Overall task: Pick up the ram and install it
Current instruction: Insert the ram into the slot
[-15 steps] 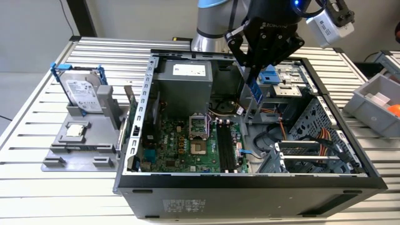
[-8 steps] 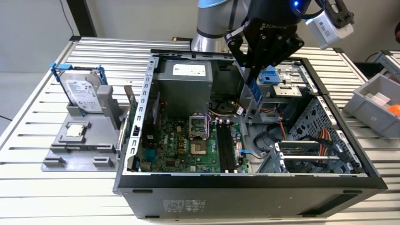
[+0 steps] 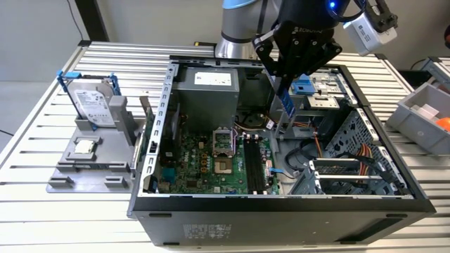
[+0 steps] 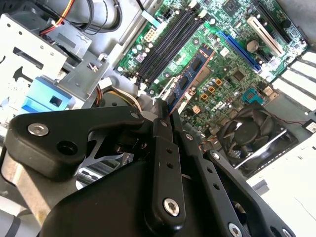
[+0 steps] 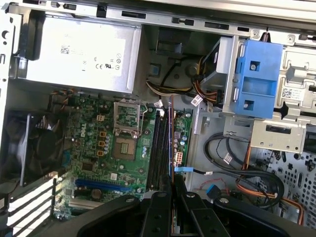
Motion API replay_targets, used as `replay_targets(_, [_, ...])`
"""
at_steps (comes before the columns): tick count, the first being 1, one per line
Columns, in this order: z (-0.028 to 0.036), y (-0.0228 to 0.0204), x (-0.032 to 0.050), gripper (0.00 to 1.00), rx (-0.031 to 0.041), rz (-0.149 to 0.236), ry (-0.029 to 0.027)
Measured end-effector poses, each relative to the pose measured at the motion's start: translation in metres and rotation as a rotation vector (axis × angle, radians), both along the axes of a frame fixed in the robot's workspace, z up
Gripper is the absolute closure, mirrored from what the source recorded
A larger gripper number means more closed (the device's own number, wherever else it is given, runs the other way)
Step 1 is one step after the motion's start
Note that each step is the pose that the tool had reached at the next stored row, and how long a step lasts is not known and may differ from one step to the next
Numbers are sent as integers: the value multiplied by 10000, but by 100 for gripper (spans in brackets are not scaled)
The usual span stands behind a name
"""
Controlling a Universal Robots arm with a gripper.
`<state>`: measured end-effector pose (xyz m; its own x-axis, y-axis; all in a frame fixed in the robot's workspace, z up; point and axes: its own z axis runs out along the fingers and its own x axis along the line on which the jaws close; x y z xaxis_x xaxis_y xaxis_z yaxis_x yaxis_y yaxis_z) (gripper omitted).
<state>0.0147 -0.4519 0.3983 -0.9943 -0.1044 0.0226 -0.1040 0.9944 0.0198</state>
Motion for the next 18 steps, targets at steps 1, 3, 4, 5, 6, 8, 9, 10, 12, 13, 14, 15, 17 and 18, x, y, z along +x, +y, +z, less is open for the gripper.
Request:
replay_targets(1, [-1,0,0,100,0,-7,1])
replay_targets(3, [-3,0,0,100,-1,-21,2])
replay_targets(4, [-3,0,0,100,-2,-28,2])
replay_targets(5, [-4,0,0,100,-2,-35,3])
replay_targets(6, [-5,0,0,100,-3,-42,3])
replay_targets(8, [-7,0,1,100,-4,-54,5])
replay_targets(9, [-7,0,1,100,-5,-61,6])
replay_targets(10, [-8,0,1,100,-6,-68,7])
replay_targets(12, [-9,0,0,100,-8,-83,9])
replay_targets(13, [-9,0,0,100,-8,-89,10])
replay_targets(14, [-10,0,0,100,-9,-97,10])
replay_targets(15, [-10,0,0,100,-9,-103,10])
replay_targets(17, [-11,0,0,100,-11,-117,11])
replay_targets(18, [-12,0,0,100,-12,-124,10])
